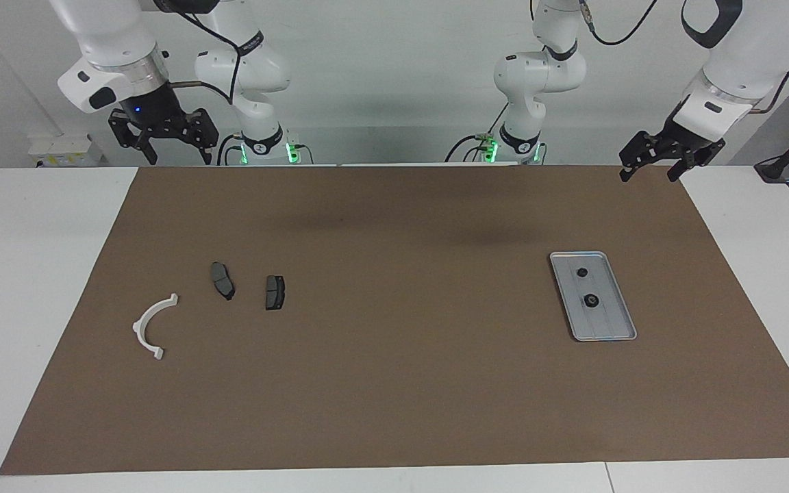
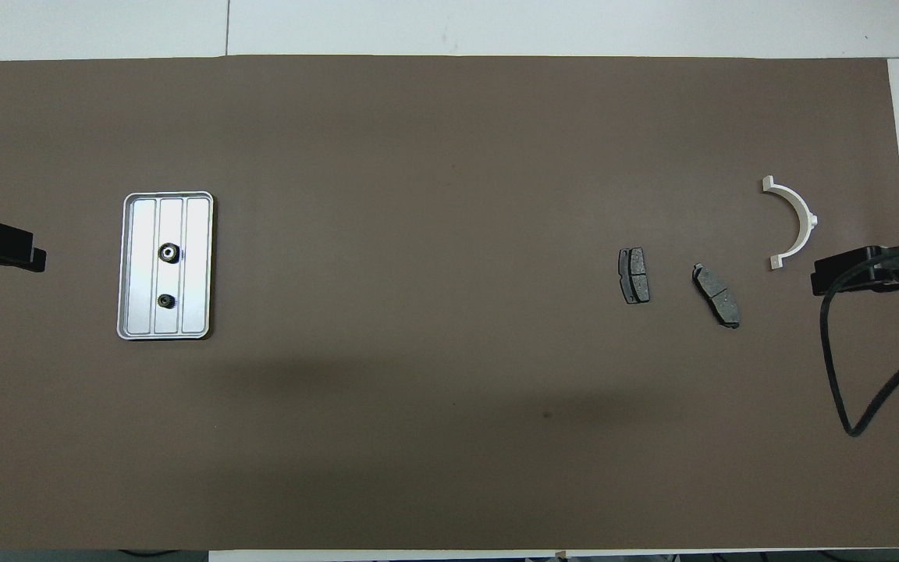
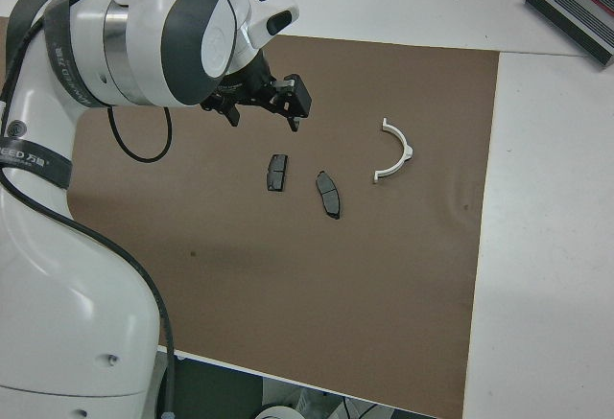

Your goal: Pick bearing gear from pile to tray

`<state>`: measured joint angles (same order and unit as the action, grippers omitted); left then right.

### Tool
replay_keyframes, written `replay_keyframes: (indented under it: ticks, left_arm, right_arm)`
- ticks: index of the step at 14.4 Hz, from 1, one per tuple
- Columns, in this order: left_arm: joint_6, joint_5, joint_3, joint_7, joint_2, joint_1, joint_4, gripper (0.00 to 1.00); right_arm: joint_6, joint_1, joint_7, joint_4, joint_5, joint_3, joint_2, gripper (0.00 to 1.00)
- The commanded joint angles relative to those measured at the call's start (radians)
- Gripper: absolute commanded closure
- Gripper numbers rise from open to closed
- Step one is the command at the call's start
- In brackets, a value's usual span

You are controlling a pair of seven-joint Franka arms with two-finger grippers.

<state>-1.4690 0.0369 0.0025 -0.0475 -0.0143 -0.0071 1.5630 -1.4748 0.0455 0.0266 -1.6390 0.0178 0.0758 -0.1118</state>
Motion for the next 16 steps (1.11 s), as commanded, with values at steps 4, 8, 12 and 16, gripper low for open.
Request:
replay_keyframes:
  ticks: [4, 8, 12, 16]
  left_arm:
    - [0.039, -0.015, -0.006, -0.003, 0.036, -0.007, -0.026, 0.0]
    - [0.039, -0.015, -0.004, -0.003, 0.04, -0.007, -0.028, 0.0]
    - [0.0, -0.017, -0.007, -0.006, 0.03, -0.008, -0.006, 0.0]
    - [-0.08, -0.017, -0.007, -0.006, -0.013, -0.013, 0.096, 0.0]
  right_arm:
    - [-0.005, 0.002, 0.01, -0.004, -0.021, 0.001, -0.009, 0.0]
    - [-0.005, 0.004, 0.009, -0.004, -0.021, 0.001, -0.011, 0.0]
    - [-0.005, 0.004, 0.007, -0.002, -0.021, 0.001, -0.011, 0.0]
    - [-0.005, 0.002, 0.01, -0.001, -0.021, 0.001, -0.011, 0.0]
